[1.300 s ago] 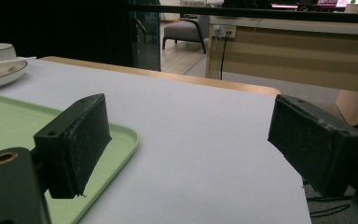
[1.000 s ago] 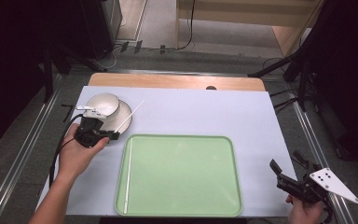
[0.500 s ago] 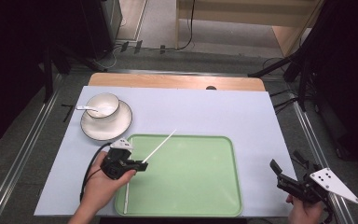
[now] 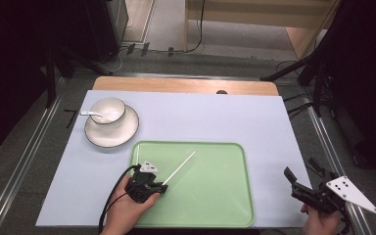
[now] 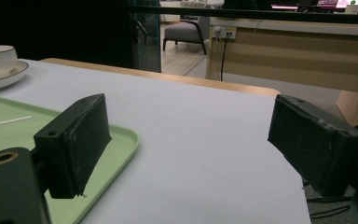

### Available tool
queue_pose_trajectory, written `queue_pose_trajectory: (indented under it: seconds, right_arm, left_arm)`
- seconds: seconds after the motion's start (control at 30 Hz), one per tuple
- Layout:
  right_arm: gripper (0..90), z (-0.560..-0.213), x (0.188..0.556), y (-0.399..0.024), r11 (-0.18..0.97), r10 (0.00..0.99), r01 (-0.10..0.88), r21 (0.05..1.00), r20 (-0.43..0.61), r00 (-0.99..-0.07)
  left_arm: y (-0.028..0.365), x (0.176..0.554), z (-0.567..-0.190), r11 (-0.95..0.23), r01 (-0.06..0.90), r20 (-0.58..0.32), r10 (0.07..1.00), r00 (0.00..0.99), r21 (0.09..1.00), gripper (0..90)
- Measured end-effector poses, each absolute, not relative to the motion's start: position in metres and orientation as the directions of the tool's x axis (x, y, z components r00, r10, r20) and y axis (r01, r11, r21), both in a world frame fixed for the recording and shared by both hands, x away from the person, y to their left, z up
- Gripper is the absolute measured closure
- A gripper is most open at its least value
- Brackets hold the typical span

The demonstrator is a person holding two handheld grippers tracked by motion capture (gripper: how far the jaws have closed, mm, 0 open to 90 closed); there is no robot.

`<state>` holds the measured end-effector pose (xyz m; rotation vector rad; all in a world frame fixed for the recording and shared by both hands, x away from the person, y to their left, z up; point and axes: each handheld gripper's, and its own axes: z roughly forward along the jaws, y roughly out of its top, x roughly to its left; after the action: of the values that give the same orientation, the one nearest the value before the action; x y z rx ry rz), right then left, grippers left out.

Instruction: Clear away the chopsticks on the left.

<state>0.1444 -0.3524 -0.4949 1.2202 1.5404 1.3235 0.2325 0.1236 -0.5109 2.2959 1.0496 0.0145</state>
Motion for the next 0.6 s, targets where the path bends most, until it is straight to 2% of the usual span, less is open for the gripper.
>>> queue_pose_trajectory:
  seconds: [0.47, 0.53, 0.6]
  right_arm:
    - [12.8, -0.4941, 0.1434, -0.3514, 0.011, 0.965, 0.184, 0.983, 0.038, -0.261]
    - [12.8, -0.4942, 0.1435, -0.3513, 0.011, 0.964, 0.186, 0.983, 0.039, -0.261]
    - [12.8, -0.4944, 0.1436, -0.3514, 0.013, 0.964, 0.186, 0.982, 0.037, -0.262]
  left_arm:
    - [0.1261, 0.2325, -0.5121, -0.489, 0.685, -0.262, 0.676, 0.689, 0.540, 84.2]
    - [0.1247, 0.2310, -0.5112, -0.501, 0.675, -0.270, 0.657, 0.704, 0.541, 71.0]
    - [0.1230, 0.2288, -0.5109, -0.509, 0.666, -0.246, 0.662, 0.708, 0.546, 70.3]
